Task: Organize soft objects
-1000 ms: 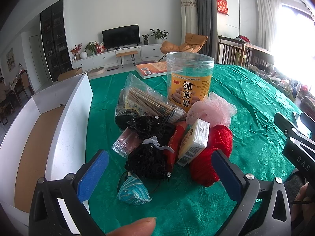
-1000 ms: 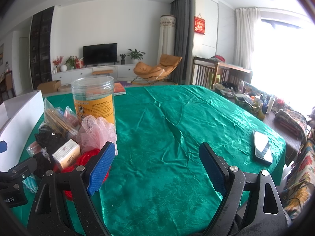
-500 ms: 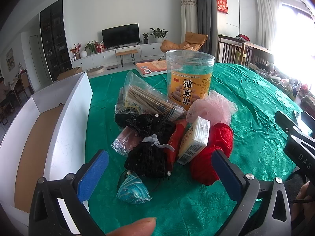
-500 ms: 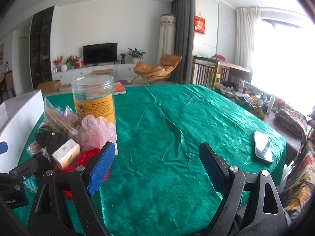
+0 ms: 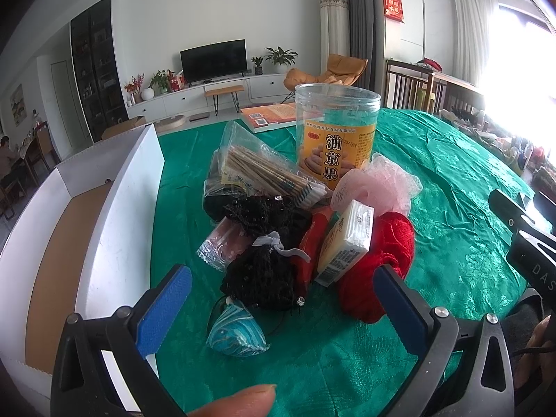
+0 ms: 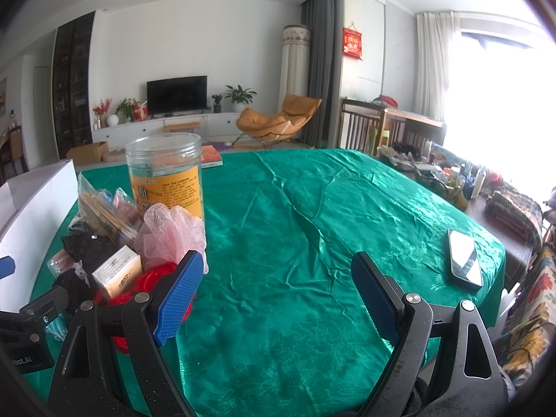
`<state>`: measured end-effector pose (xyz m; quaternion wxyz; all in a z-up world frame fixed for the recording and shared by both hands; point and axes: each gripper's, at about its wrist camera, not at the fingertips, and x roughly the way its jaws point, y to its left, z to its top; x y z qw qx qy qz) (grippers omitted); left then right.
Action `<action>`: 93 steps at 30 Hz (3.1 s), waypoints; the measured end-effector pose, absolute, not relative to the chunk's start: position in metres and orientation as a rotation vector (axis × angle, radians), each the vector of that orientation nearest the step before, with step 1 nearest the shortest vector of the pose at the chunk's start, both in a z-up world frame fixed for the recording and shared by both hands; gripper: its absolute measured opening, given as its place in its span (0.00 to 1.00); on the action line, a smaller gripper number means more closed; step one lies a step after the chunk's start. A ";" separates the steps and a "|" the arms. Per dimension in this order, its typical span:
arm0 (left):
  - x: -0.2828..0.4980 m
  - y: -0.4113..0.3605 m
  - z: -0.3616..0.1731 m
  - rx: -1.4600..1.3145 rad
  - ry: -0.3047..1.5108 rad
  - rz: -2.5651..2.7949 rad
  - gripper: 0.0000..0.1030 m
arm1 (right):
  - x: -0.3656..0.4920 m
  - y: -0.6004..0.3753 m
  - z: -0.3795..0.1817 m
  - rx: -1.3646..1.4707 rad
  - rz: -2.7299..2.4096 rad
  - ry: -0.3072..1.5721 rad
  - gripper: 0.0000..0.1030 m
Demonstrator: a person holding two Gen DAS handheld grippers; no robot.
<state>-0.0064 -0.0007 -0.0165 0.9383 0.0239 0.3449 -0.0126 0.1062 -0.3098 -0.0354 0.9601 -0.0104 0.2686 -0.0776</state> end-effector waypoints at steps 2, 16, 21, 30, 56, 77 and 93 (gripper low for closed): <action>-0.006 0.000 -0.018 0.049 0.707 -0.026 1.00 | 0.106 -0.310 -0.036 -0.021 -0.157 0.545 0.86; -0.007 0.000 -0.020 0.049 0.714 -0.026 1.00 | 0.106 -0.310 -0.035 -0.020 -0.157 0.545 0.86; -0.007 -0.001 -0.019 0.049 0.714 -0.025 1.00 | 0.106 -0.311 -0.035 -0.020 -0.157 0.545 0.86; -0.007 0.000 -0.020 0.049 0.713 -0.025 1.00 | 0.106 -0.311 -0.035 -0.019 -0.157 0.545 0.86; -0.006 -0.001 -0.026 0.058 0.731 -0.022 1.00 | 0.106 -0.311 -0.036 -0.018 -0.156 0.546 0.86; -0.001 -0.002 -0.031 0.068 0.759 -0.018 1.00 | 0.106 -0.310 -0.037 -0.016 -0.156 0.550 0.86; 0.002 -0.002 -0.039 0.075 0.787 -0.013 1.00 | 0.107 -0.312 -0.038 -0.014 -0.155 0.550 0.86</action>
